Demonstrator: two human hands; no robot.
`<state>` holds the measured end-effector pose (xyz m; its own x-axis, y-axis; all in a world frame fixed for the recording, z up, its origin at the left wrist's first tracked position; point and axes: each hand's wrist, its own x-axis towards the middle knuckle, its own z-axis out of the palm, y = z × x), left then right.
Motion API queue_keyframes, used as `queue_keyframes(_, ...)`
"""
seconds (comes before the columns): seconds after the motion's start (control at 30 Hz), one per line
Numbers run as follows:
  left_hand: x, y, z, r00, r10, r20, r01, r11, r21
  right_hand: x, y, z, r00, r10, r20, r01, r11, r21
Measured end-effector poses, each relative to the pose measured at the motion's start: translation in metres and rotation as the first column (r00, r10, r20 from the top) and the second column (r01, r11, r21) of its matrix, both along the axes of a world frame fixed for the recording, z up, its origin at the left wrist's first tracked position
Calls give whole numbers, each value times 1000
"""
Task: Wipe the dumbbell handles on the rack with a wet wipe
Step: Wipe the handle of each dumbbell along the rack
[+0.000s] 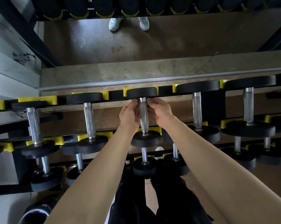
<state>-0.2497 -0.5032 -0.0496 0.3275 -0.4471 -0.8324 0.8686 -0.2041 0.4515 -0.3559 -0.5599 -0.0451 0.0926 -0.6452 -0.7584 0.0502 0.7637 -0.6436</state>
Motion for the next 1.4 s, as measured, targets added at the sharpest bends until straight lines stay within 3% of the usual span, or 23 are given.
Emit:
queue_keyframes(0.23,-2,-7,-2,996,-84,6,83,993,88,-16,8,5,999,-18,-35,13,992,-125)
queue_keyframes(0.37,4,3,5,996,-73,45,71,996,56,0,1,-1,970,117,-213,-157,971,-183)
queue_keyframes(0.5,7,24,6,992,-83,91,84,996,-7,3,-5,-1,922,254,-293,-314,932,-181)
queue_keyframes(0.6,2,23,5,973,-140,185,134,990,45,-9,-7,-1,890,290,-351,-374,906,-200)
queue_keyframes(0.77,-4,5,5,929,-238,285,220,971,96,-27,4,-3,923,230,-307,-292,940,-174)
queue_keyframes(1.0,14,42,3,922,-320,219,335,942,-35,-9,4,-8,865,376,-332,-444,882,-156)
queue_keyframes(1.23,1,26,-1,894,-371,251,358,929,96,-38,3,0,905,350,-241,-384,916,-114)
queue_keyframes(1.4,14,44,4,916,-344,206,323,937,131,-27,15,-2,800,485,-353,-550,828,-108)
